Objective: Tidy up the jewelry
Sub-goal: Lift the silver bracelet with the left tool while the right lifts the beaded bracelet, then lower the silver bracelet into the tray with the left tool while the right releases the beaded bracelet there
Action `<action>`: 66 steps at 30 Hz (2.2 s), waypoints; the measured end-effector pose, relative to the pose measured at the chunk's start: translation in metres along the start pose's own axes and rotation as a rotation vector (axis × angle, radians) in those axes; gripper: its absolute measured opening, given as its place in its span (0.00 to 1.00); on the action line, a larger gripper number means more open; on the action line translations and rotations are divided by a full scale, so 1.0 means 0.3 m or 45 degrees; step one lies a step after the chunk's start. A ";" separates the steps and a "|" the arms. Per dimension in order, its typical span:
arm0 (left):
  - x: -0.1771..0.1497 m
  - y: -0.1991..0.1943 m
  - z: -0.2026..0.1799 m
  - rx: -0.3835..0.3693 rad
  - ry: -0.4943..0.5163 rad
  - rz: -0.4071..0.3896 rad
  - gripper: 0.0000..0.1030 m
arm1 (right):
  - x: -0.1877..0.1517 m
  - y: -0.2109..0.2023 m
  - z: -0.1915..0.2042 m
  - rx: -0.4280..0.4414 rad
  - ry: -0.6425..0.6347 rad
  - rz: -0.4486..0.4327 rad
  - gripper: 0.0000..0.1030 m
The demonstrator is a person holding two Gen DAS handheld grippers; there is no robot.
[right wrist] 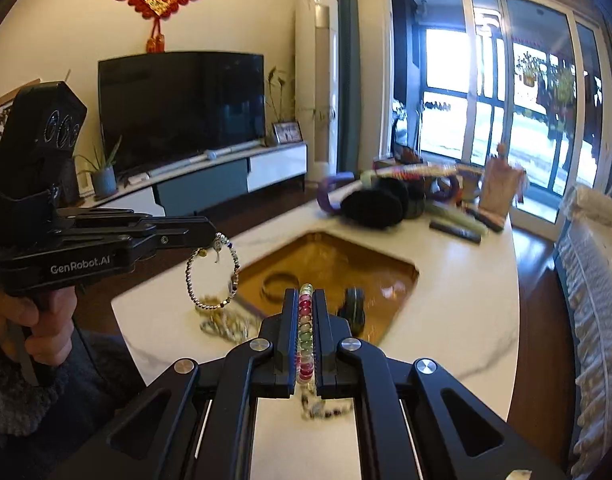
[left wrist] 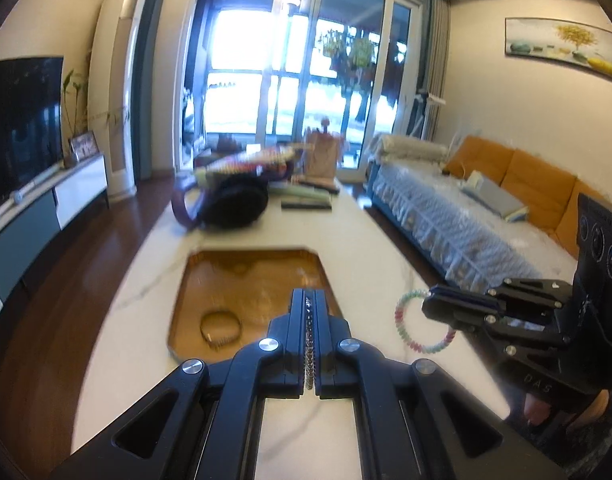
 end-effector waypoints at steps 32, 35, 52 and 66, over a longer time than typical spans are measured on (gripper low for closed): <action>-0.112 0.720 0.319 0.012 -0.263 0.284 0.02 | -0.014 0.533 -0.373 -0.039 0.314 0.101 0.05; -0.157 0.747 0.342 0.011 -0.300 0.321 0.03 | -0.065 0.584 -0.393 -0.031 0.348 0.147 0.05; -0.282 0.782 0.376 0.147 -0.196 0.436 0.03 | -0.256 0.733 -0.412 -0.051 0.466 0.326 0.05; -0.229 0.663 0.402 0.300 -0.112 0.333 0.84 | -0.225 0.647 -0.375 -0.062 0.453 0.277 0.74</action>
Point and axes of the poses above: each gripper's, at about its wrist camera, not at the fingertips, and y roughly the way its jaws point, z to its left, x to its top, the point moved 10 cm from there along y, roughly the way its jaws point, and after that the axes turned 2 degrees about -z, right-handed, at the moved point
